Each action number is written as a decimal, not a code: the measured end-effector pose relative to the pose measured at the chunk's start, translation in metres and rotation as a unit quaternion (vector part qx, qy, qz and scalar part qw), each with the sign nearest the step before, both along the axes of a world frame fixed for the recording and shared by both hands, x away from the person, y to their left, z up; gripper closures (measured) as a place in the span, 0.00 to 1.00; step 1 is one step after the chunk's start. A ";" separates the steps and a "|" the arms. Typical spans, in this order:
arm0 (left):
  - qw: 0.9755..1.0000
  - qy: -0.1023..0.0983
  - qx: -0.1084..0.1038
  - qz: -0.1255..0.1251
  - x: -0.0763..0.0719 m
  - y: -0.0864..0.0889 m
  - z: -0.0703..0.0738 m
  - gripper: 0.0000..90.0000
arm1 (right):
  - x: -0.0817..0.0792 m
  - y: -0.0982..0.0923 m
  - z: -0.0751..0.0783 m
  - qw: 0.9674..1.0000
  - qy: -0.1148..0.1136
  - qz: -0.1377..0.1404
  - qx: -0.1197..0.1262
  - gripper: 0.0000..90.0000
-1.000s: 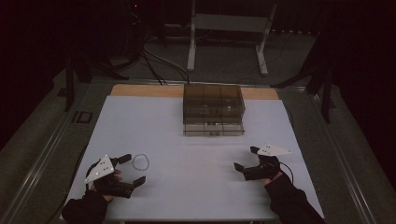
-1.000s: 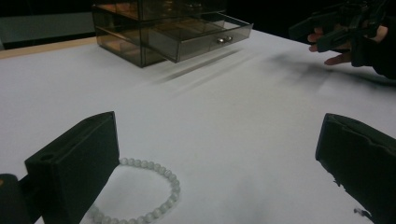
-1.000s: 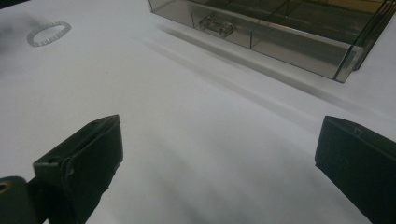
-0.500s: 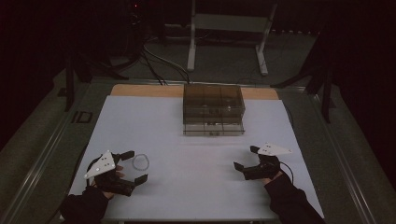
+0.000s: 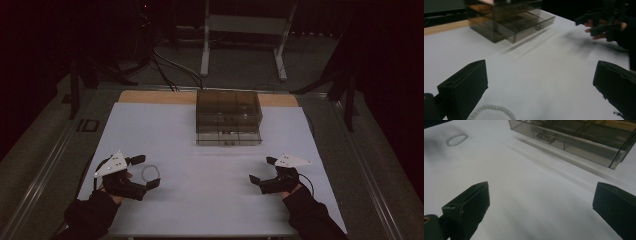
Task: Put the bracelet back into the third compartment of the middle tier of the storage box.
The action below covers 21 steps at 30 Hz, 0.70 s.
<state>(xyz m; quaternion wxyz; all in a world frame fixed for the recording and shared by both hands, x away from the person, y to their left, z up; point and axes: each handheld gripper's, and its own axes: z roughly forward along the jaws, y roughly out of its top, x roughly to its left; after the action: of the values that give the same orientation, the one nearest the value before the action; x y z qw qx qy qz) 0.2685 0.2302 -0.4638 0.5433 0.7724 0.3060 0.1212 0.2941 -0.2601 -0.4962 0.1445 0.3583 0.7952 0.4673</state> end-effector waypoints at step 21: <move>0.994 0.002 0.026 0.108 0.021 0.005 -0.001 0.01 | -0.002 -0.003 0.003 1.000 -0.017 -0.009 0.006 0.02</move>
<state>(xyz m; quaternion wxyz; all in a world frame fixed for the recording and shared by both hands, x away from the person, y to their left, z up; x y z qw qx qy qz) 0.2893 0.2349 -0.4650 0.5060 0.7493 0.3849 0.1856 0.2918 -0.2628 -0.4928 0.1599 0.3580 0.7869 0.4765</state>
